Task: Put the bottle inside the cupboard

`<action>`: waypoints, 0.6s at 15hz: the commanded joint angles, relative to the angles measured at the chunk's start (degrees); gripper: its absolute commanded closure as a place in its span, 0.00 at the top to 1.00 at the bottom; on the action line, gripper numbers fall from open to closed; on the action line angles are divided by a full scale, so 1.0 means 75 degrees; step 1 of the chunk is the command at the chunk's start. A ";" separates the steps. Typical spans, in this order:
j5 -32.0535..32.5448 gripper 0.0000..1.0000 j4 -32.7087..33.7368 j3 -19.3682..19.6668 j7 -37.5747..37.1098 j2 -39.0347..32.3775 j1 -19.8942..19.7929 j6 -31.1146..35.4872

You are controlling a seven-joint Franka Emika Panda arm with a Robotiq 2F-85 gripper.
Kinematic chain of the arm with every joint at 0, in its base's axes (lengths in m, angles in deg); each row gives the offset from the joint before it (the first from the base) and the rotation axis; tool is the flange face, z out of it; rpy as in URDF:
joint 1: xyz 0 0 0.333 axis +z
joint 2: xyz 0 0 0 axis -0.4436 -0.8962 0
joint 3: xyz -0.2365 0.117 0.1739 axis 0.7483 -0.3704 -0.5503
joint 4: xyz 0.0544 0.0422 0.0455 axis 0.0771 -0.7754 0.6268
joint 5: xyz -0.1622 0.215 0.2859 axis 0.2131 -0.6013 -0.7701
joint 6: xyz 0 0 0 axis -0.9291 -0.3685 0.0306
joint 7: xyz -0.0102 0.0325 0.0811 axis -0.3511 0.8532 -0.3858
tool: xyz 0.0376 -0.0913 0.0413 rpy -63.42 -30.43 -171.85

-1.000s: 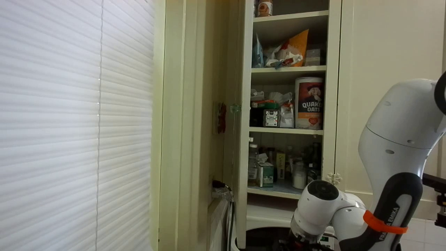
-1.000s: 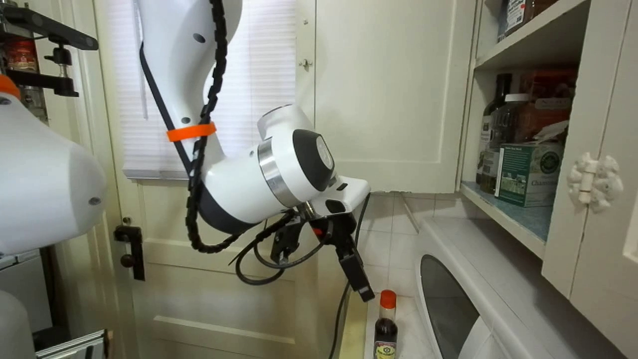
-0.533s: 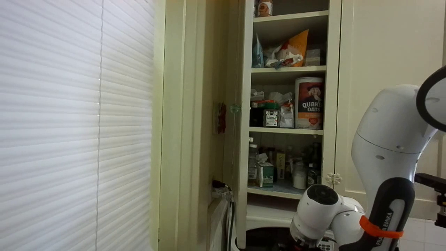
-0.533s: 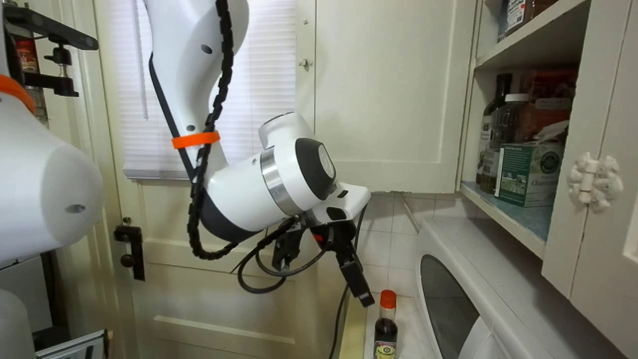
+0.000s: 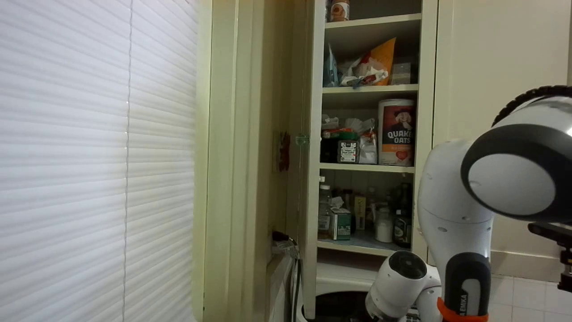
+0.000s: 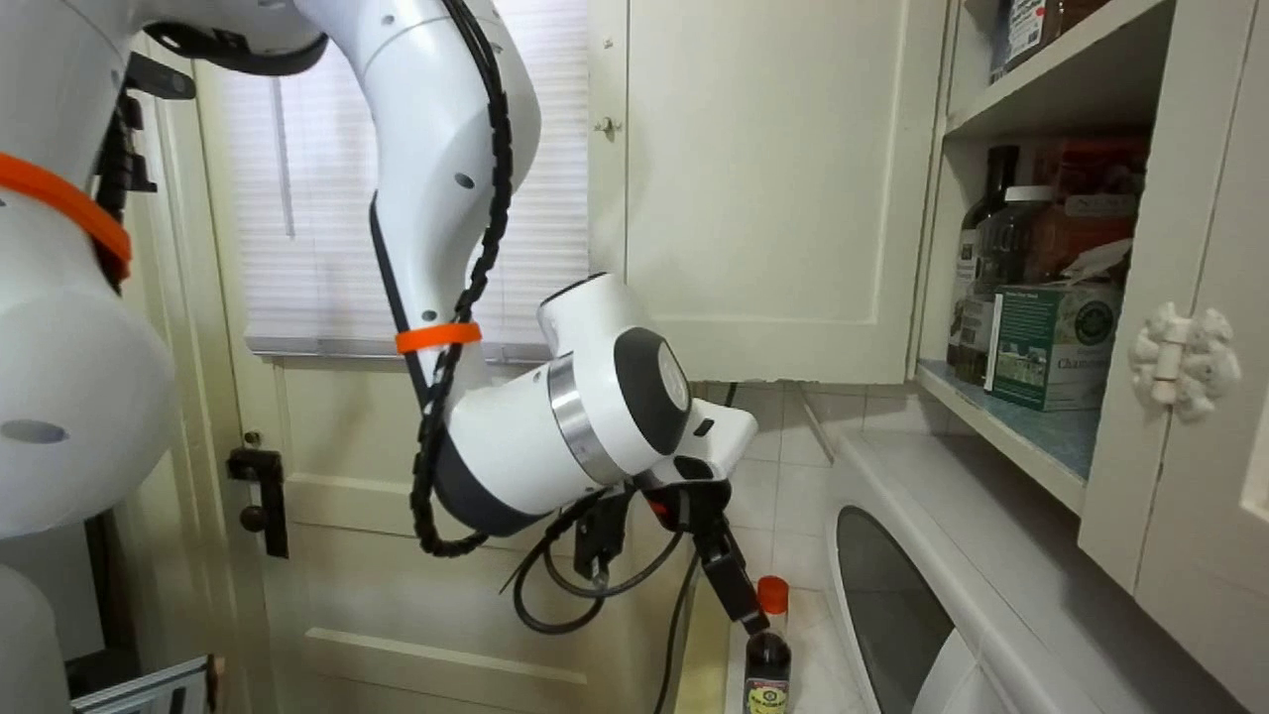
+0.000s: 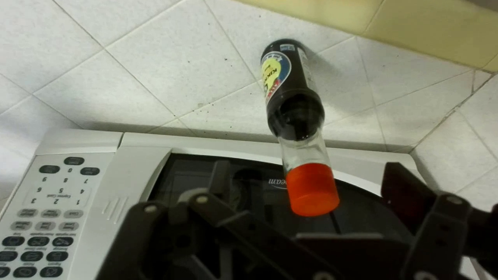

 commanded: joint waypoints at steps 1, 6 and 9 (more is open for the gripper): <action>-0.0483 1.00 0.0556 -0.0679 -0.0208 0.1066 -0.0647 0.0621; -0.3485 1.00 0.0510 -0.2091 0.2353 0.0883 -0.1434 0.0368; -0.4286 1.00 0.0463 -0.2596 0.3159 0.0749 -0.1691 0.0233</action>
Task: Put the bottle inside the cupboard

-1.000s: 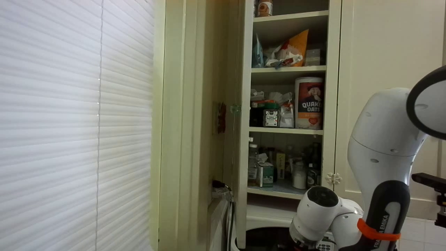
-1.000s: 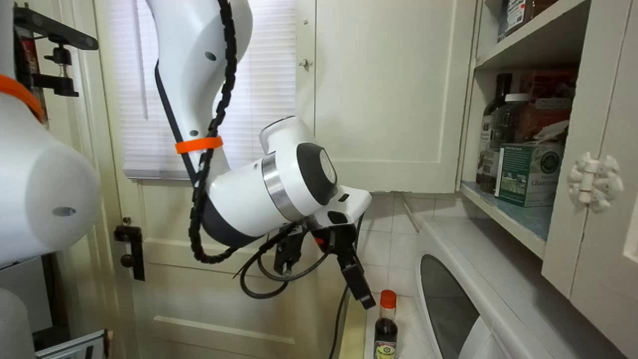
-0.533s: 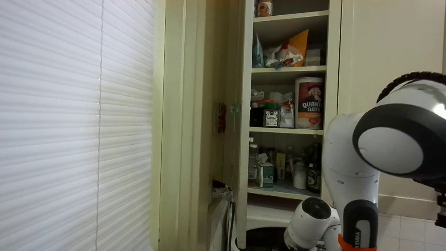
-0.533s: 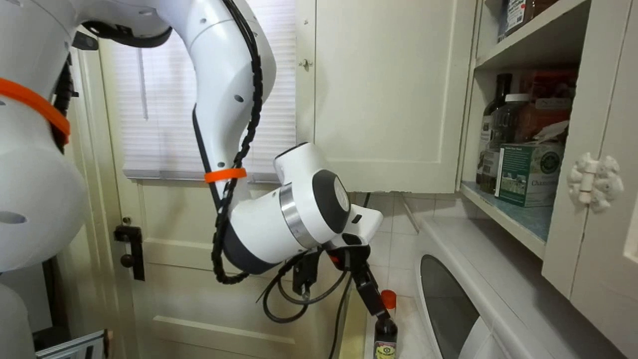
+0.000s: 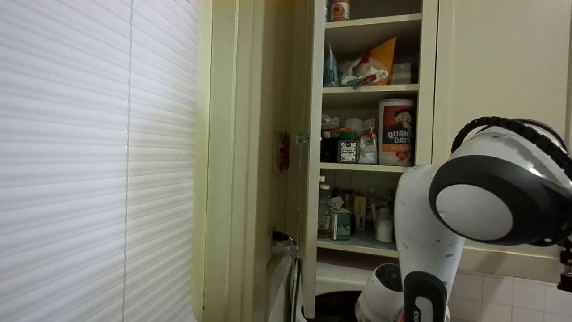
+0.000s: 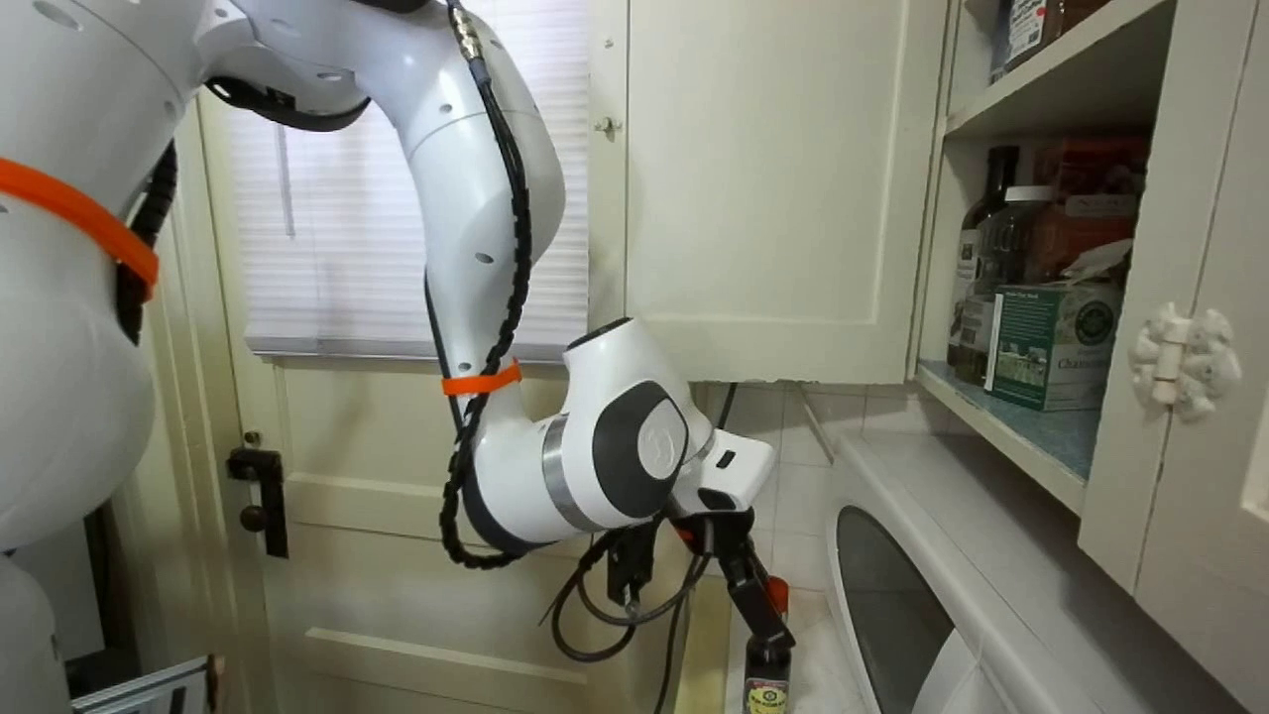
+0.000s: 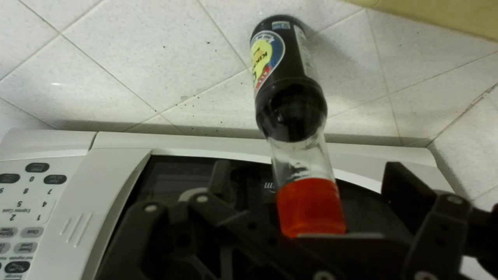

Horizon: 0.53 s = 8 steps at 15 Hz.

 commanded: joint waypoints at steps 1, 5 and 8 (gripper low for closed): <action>-0.0971 1.00 -0.0028 -0.0571 0.0948 -0.0152 -0.0337 -0.0165; -0.1884 1.00 -0.0143 -0.0538 0.1529 -0.0425 -0.0113 -0.0783; -0.2493 1.00 -0.0217 -0.0424 0.1968 -0.0660 0.0113 -0.1262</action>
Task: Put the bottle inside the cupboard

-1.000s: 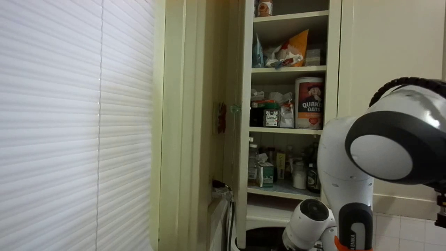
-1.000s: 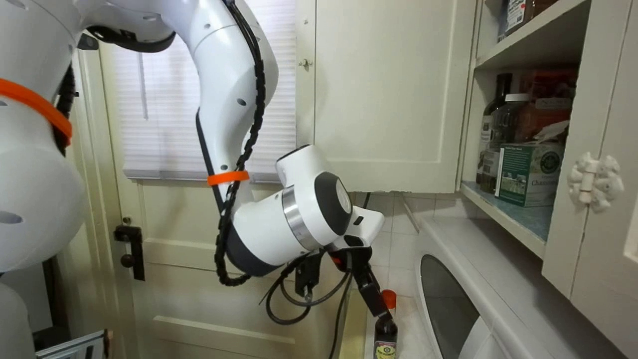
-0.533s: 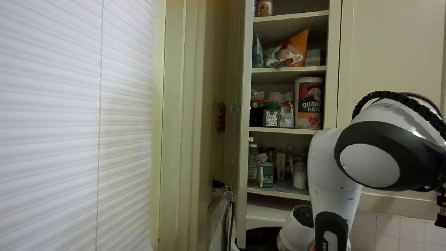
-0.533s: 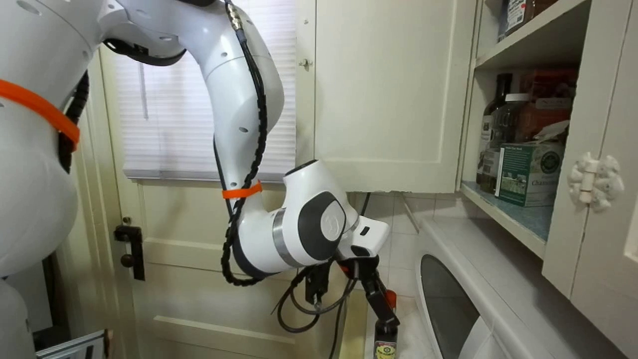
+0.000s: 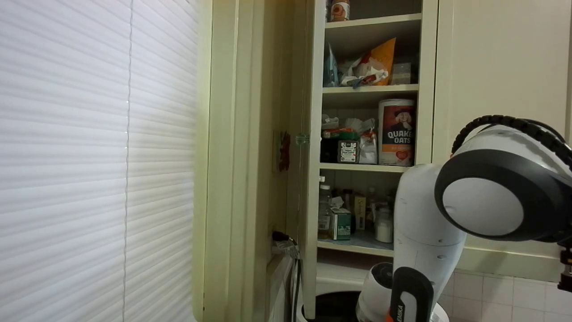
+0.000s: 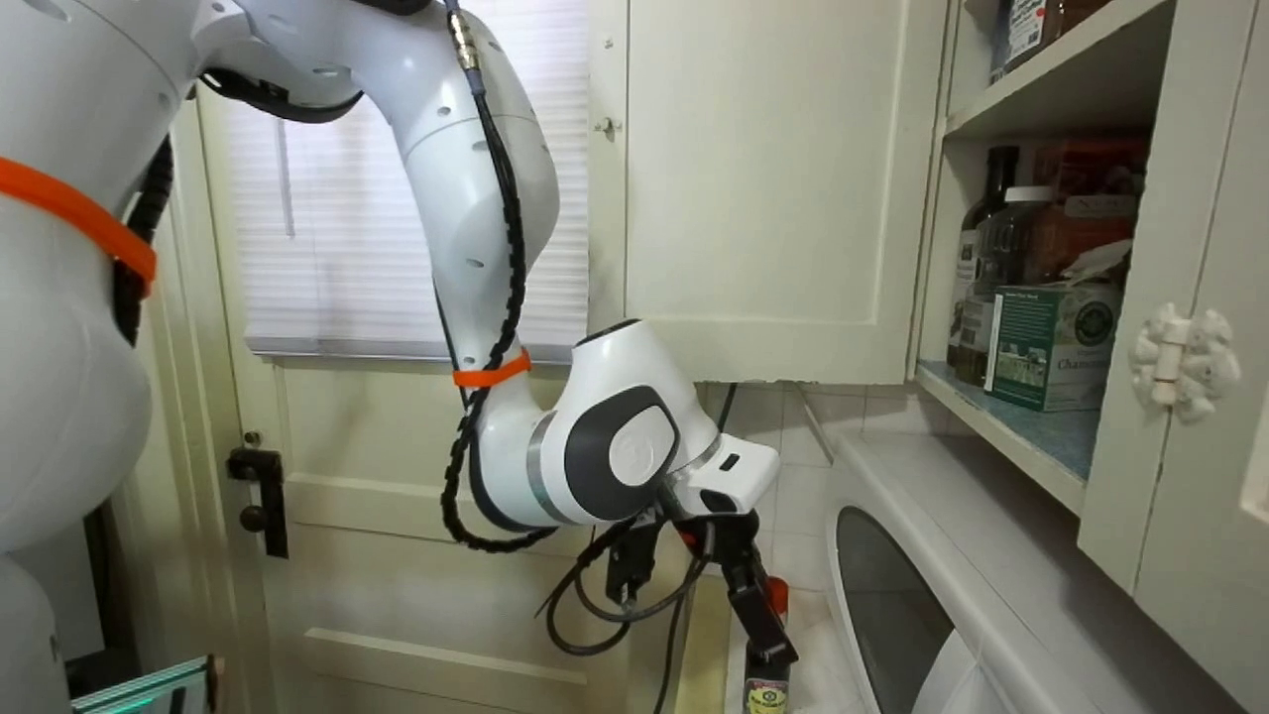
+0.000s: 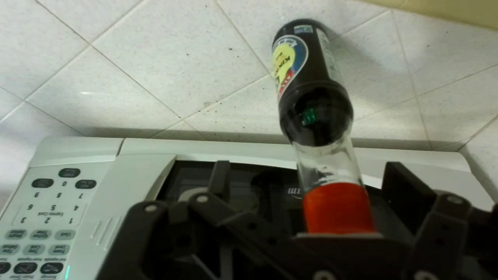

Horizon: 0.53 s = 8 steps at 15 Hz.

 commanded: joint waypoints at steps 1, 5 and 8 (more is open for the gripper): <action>-0.0814 1.00 -0.0188 0.0045 0.0693 -0.0508 0.0251 -0.0633; -0.1472 1.00 -0.0241 0.0206 0.1191 -0.0743 0.0593 -0.0902; -0.1892 0.75 -0.0256 0.0397 0.1451 -0.0785 0.0897 -0.0957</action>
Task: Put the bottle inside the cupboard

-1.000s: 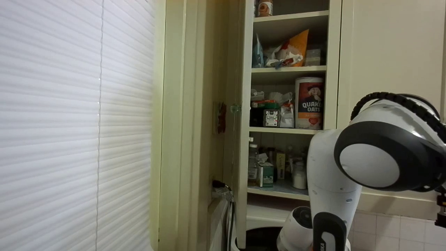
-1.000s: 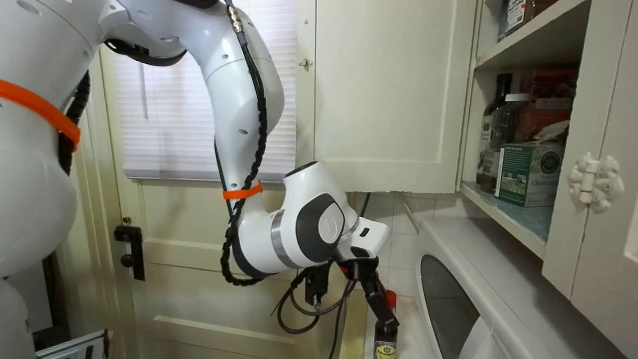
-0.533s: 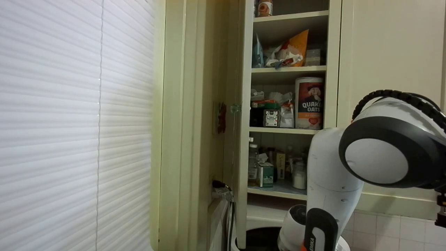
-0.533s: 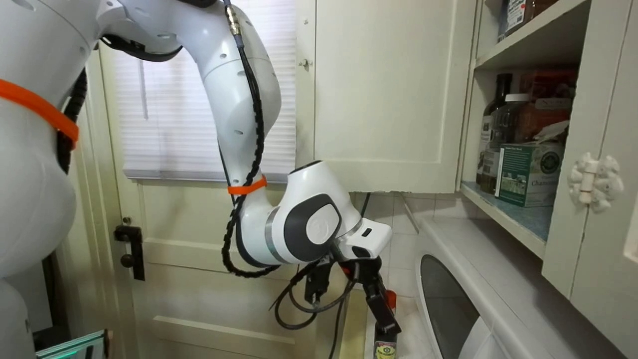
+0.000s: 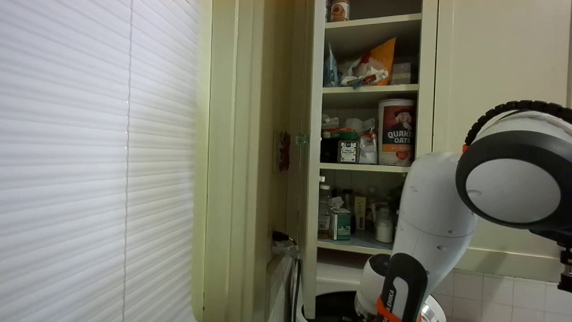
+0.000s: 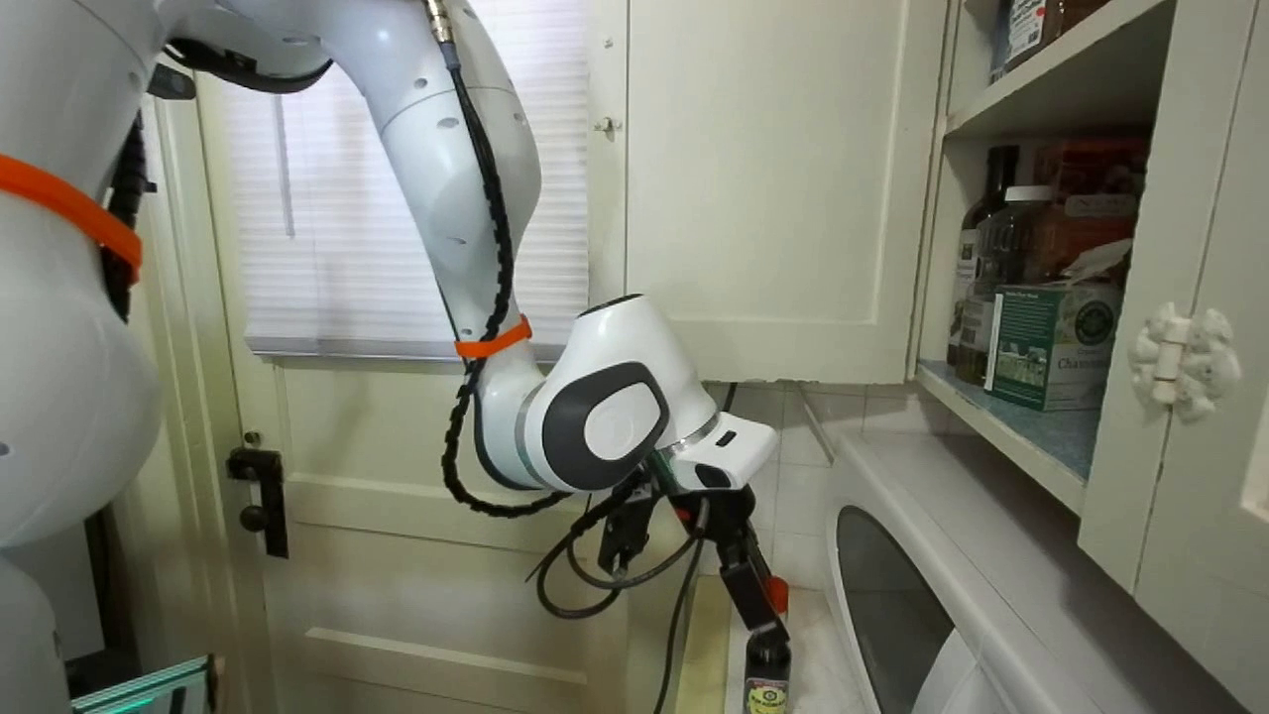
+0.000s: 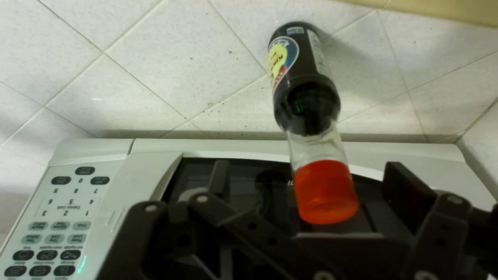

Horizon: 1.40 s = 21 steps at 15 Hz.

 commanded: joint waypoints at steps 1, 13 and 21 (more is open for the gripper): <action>-0.0630 0.74 -0.0161 0.0276 0.0493 -0.0222 0.0457 -0.0238; -0.1248 0.10 -0.0398 0.0945 0.0991 -0.0398 0.1326 -0.0201; -0.1455 0.10 -0.0767 0.3918 0.1544 -0.1033 0.4058 -0.1162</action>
